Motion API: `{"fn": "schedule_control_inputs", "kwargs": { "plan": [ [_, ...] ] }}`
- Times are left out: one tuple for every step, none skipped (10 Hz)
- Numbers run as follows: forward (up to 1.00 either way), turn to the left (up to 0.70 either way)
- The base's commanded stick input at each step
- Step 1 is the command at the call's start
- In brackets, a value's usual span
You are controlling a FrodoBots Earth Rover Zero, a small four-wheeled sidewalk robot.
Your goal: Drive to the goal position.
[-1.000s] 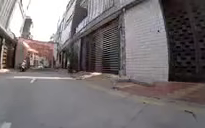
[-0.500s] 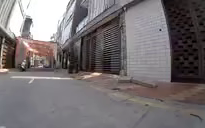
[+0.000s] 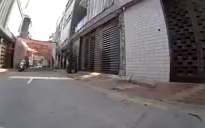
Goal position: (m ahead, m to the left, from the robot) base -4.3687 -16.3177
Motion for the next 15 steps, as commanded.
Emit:
{"fn": "schedule_control_inputs", "kwargs": {
  "plan": [
    [0.0, -1.0],
    [0.0, -1.0],
    [0.0, -1.0],
    [0.0, -1.0],
    [0.0, -1.0],
    [0.0, -1.0],
    [0.0, -1.0],
    [0.0, -1.0],
    [0.0, -1.0],
    [0.0, -1.0],
    [0.0, -1.0],
    [0.0, -1.0],
    [0.0, -1.0],
    [0.0, -1.0],
    [0.0, -1.0]
  ]
}}
